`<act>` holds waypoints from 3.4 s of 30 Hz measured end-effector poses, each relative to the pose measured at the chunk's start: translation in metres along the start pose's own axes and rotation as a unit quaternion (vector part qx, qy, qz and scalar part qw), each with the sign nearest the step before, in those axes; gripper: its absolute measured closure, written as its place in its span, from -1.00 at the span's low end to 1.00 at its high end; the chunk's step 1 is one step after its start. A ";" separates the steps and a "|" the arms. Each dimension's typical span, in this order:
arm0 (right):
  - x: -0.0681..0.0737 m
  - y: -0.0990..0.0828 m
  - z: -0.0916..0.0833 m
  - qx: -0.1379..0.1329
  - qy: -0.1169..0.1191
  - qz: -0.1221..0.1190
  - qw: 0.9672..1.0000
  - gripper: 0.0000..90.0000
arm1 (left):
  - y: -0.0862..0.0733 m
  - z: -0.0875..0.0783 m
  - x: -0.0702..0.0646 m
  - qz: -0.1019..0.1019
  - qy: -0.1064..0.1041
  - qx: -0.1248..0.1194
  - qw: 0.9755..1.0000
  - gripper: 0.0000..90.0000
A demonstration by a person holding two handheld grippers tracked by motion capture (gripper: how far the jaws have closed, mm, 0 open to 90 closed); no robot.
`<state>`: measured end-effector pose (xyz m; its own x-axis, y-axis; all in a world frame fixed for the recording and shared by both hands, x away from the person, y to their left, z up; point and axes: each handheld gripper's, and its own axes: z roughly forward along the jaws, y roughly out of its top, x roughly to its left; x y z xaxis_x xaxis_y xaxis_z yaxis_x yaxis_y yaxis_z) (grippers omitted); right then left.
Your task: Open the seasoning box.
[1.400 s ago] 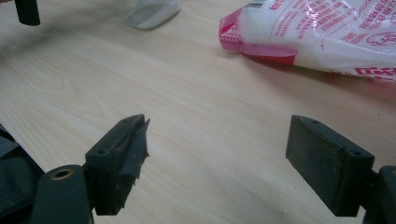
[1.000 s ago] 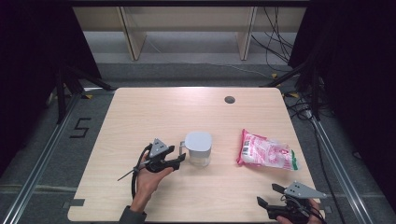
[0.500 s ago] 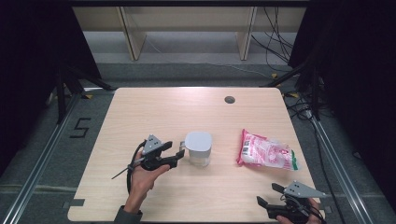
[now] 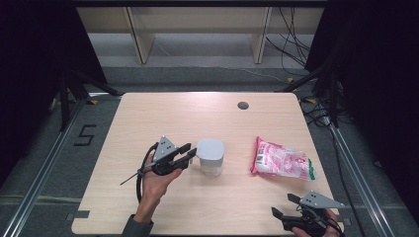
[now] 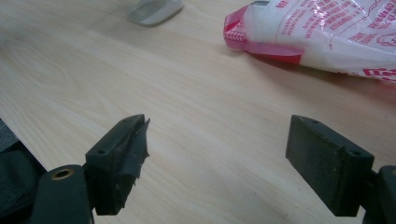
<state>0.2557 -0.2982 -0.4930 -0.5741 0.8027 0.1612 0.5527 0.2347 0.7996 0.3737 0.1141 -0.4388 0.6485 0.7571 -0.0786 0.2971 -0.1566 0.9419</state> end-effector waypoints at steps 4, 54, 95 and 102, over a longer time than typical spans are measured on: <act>-0.003 0.001 0.001 -0.002 -0.004 -0.022 1.000 -0.53 | 0.003 0.002 -0.002 0.011 -0.007 -0.006 1.000 0.81; 0.019 0.036 0.024 -0.043 0.051 -0.102 0.993 0.10 | -0.004 0.021 0.009 -0.008 -0.013 -0.009 1.000 0.91; 0.045 0.143 0.124 -0.048 0.089 -0.170 0.980 1.00 | -0.007 0.018 0.015 -0.020 -0.013 -0.010 1.000 0.90; 0.052 0.149 0.124 -0.056 0.089 -0.165 0.981 1.00 | -0.006 0.015 0.019 -0.020 -0.022 -0.017 0.999 0.70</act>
<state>0.3829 -0.1534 -0.4365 -0.8128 0.5819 -0.0269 0.2544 0.3961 0.8823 0.3945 0.1196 -0.4511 0.6667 0.7341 -0.1292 0.2994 -0.1050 0.9483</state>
